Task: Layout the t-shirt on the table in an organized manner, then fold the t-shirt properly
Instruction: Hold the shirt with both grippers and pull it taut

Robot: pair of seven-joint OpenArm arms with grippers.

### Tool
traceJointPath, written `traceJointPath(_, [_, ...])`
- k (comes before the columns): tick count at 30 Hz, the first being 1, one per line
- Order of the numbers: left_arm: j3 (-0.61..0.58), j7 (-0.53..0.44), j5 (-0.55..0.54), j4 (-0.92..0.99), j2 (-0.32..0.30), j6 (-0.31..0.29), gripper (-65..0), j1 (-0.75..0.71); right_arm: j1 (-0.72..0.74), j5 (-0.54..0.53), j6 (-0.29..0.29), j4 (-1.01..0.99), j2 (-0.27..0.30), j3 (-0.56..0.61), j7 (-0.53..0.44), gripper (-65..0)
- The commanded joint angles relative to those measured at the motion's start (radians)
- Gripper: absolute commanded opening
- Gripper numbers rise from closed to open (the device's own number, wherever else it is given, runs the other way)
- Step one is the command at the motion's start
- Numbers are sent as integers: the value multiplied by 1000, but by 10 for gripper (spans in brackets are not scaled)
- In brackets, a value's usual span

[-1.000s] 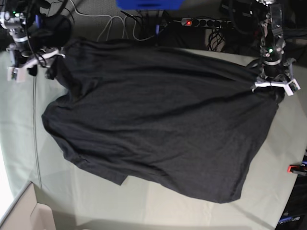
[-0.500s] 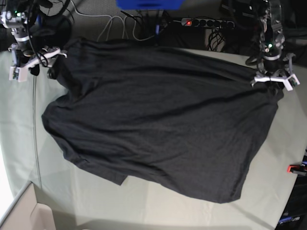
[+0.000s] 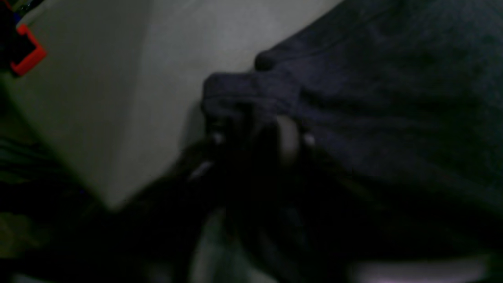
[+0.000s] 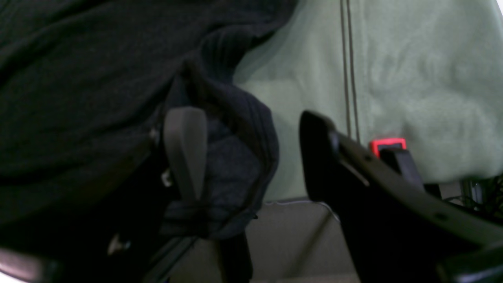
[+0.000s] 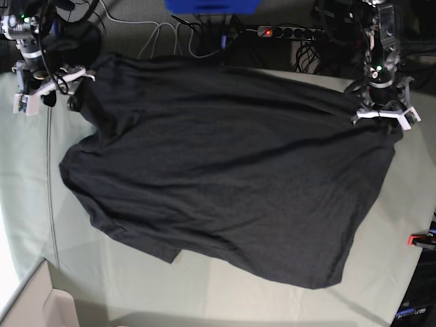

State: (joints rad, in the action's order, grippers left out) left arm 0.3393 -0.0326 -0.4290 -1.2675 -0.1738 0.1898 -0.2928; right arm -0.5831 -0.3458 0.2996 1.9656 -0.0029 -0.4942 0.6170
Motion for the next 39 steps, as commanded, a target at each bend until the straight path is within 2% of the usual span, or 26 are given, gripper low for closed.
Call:
traceJointPath(1, [7,-25,8,-15,-14,0,-650,2,-7,-9,5,15,4,-5,-24,-273])
traceJointPath(4, [8,-25,8,-15,-16,0,-633,0,-7,-9,5,15,4,-5,-24,-273])
traceJointPath(5, [8,-25,6,-16,-16,0,-650,-1,-7,-9,5,15,4,-5,-24,-273])
traceJointPath(10, [20,-31,2,-110,-13,3,-649,-69,-7,-9,5,15,4,-5,-24,-273])
traceJointPath(14, [97,-31,0,-206,26,1,-649,-131,-7,-9,5,15,4,-11,-24,-274])
traceJointPath(19, [209,-25,0,-211,53,-2,-649,-136,-7,-9,5,15,2,-13,-24,-274])
traceJointPath(32, [211,-25,0,-143,53,-2,-649,-131,-99,-11,6,15,4,150,-30,-269])
traceJointPath(39, [211,-25,6,-156,53,-2,-647,-131,-58,-9,6,-122,10,108,-35,-269])
